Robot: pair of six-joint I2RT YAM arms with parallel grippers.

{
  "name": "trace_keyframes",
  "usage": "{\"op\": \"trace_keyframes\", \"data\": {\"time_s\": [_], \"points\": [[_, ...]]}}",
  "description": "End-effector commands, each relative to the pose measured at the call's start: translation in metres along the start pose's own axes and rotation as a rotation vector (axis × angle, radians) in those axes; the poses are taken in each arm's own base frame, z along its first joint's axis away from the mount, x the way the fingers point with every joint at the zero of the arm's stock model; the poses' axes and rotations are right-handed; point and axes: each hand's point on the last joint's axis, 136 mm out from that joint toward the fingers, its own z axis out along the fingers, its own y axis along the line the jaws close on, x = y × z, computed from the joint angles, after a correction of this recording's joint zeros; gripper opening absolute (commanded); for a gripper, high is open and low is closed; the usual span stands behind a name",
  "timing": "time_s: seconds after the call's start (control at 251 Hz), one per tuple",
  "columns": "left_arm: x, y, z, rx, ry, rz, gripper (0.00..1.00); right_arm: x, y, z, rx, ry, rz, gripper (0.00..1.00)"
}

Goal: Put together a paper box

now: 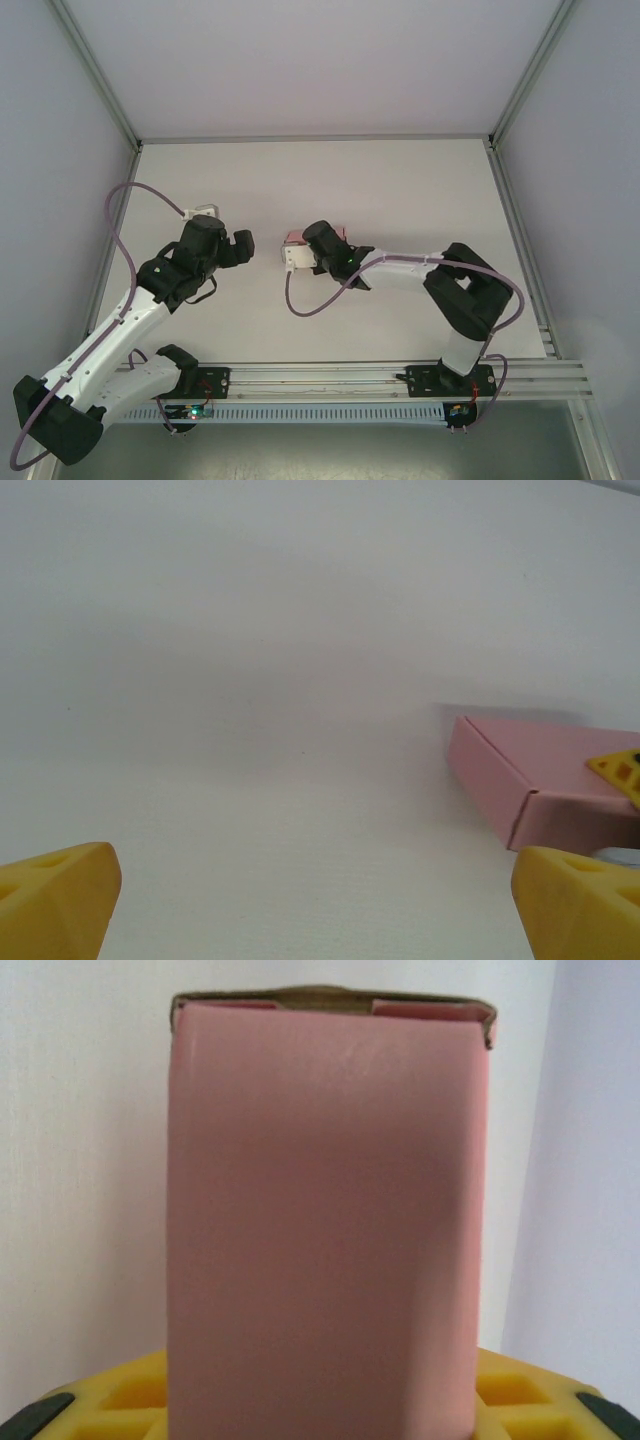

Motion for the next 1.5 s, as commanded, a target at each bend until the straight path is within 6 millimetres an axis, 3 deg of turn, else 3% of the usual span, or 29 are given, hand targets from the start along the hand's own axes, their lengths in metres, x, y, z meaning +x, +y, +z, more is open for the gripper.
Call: {"op": "trace_keyframes", "data": {"time_s": [0.0,0.307,0.455,0.523,0.587,0.89,1.01,1.185,1.261,1.333,1.417,1.497], "points": [[0.002,0.010,0.001,-0.037,-0.004,-0.017,1.00,-0.007,-0.010,0.005,0.061,0.000,-0.008,0.35],[0.003,0.007,0.006,-0.030,0.012,-0.005,1.00,-0.017,0.031,0.012,-0.071,-0.059,-0.014,0.42],[0.004,0.004,0.008,-0.019,0.014,0.001,1.00,-0.021,0.035,0.004,-0.117,-0.082,0.032,0.59],[0.003,0.005,0.008,-0.021,0.012,0.003,1.00,-0.023,0.038,-0.002,-0.141,-0.104,0.048,0.72],[0.001,0.004,0.007,-0.022,0.008,0.004,1.00,-0.024,0.035,-0.006,-0.138,-0.110,0.062,0.78],[0.004,0.004,0.010,-0.018,0.015,0.004,1.00,-0.034,0.026,-0.032,-0.158,-0.180,0.122,0.83],[0.005,0.004,0.010,-0.016,0.014,0.005,1.00,-0.043,0.022,-0.051,-0.188,-0.245,0.156,0.86],[0.003,0.004,0.010,-0.015,0.007,0.013,1.00,-0.049,-0.013,-0.087,-0.128,-0.361,0.322,0.98],[0.001,0.004,0.010,-0.019,-0.005,0.022,1.00,-0.035,-0.046,-0.100,-0.046,-0.366,0.506,0.98],[-0.003,0.004,0.011,-0.021,-0.030,0.034,1.00,-0.005,-0.079,-0.110,0.054,-0.327,0.745,0.98],[-0.011,0.005,0.013,-0.027,-0.080,0.063,1.00,0.056,-0.106,-0.113,0.160,-0.216,1.134,0.98],[-0.021,0.009,0.017,-0.057,-0.146,0.108,1.00,0.121,-0.106,-0.112,0.192,-0.040,1.467,0.98]]}}
